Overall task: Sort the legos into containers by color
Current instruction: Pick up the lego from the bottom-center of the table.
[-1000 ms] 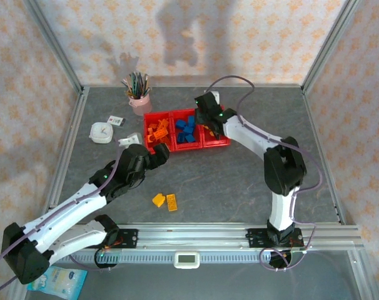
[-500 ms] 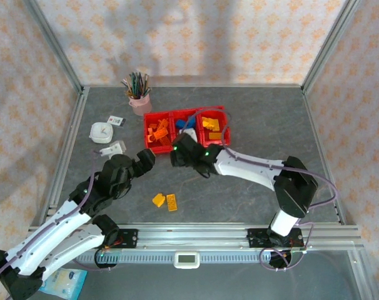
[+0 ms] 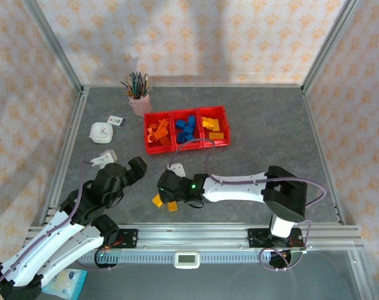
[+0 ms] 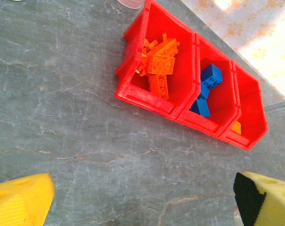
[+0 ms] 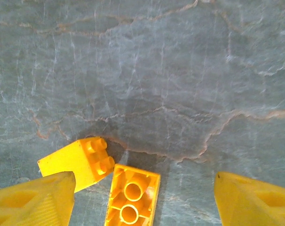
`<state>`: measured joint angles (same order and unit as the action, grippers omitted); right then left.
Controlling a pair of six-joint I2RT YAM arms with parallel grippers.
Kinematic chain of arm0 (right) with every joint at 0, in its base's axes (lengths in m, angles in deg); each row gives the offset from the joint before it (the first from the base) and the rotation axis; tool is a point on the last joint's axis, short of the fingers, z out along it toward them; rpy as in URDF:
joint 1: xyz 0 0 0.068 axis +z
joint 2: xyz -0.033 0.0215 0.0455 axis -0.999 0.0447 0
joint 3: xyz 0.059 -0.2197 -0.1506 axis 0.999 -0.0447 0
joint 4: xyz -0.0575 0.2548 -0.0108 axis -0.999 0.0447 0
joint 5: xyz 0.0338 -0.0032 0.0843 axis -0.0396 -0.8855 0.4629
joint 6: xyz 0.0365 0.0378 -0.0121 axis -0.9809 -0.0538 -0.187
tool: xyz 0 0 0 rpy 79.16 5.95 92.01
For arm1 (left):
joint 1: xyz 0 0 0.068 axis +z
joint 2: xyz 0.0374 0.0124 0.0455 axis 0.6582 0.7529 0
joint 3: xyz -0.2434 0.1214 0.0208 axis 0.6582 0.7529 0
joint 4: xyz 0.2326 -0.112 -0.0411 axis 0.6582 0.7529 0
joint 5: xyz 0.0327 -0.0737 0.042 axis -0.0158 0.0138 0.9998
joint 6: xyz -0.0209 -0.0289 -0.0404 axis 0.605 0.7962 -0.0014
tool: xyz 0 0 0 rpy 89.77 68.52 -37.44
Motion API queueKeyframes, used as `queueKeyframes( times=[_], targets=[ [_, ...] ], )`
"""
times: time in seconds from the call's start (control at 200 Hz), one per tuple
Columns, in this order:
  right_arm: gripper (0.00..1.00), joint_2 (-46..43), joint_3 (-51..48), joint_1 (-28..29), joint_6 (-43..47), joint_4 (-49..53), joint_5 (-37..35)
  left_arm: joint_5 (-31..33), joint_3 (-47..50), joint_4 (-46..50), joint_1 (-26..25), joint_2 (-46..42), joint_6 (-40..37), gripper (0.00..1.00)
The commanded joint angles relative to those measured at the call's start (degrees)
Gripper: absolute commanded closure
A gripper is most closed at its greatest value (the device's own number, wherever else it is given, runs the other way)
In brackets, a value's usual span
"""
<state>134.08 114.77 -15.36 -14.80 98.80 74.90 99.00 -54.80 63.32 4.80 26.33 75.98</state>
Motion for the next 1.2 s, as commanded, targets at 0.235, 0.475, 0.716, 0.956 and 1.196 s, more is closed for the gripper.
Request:
queueKeyframes(
  times=[0.235,0.475,0.716,0.956,1.196],
  targets=[
    [0.26,3.0,-2.5,3.3,-3.7,-1.7,1.5,1.6,0.8,2.5,0.3,-0.3,0.9,0.01],
    [0.33,6.3,-1.1,3.3,-2.9,-2.0,0.8,1.5,0.8,1.8,0.3,0.5,0.6,0.01],
    [0.48,7.5,-0.1,3.3,-2.6,0.6,-1.5,1.7,0.7,1.1,0.3,1.2,0.2,0.01],
    [0.65,4.7,-0.3,2.8,-3.0,1.5,-2.4,0.5,0.4,-1.3,0.3,3.0,-0.6,0.01],
    [0.67,-4.9,-3.4,-3.1,-0.8,1.6,-2.4,-0.3,-0.9,-5.0,0.3,6.7,-2.4,0.01]
  ],
)
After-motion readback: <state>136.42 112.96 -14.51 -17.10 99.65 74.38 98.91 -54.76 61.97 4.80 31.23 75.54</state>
